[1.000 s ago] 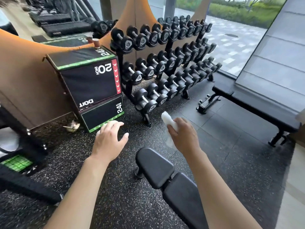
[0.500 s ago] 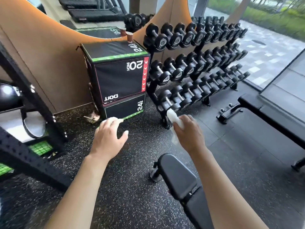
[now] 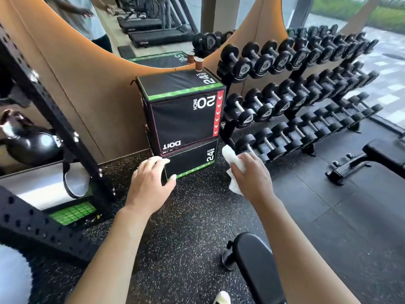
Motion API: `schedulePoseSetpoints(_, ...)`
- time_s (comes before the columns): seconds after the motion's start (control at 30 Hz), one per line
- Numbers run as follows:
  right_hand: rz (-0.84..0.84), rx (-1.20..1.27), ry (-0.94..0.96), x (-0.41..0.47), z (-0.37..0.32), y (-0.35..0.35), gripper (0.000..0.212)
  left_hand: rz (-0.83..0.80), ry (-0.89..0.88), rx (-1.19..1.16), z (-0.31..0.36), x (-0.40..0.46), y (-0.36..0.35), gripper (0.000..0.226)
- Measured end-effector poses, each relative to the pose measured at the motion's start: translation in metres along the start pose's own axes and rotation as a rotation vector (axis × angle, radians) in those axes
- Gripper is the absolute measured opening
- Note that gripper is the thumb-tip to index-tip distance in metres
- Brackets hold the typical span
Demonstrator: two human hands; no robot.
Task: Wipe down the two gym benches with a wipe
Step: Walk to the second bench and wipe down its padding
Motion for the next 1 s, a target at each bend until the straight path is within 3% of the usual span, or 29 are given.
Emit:
schedulePoseSetpoints(0.47,0.057,0.027,-0.081,0.163,0.015,-0.005,0.024,-0.034,-0.097,-0.032,-0.009,0.183,-0.045,0.047)
schedulePoseSetpoints(1.0,0.327,0.091,-0.463,0.28,-0.031,-0.056,0.027,-0.197,-0.459,-0.149,-0.113,0.417,-0.096,0.047)
Point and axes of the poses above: each hand's wrist, its own x-axis towards the middle knuckle, its own y-axis out of the back of the hand, z = x × y, the point moved 7 cm from there along x, towards the middle knuckle, and after that the axes turned 15 degrees about -y, right-handed, at the moved point
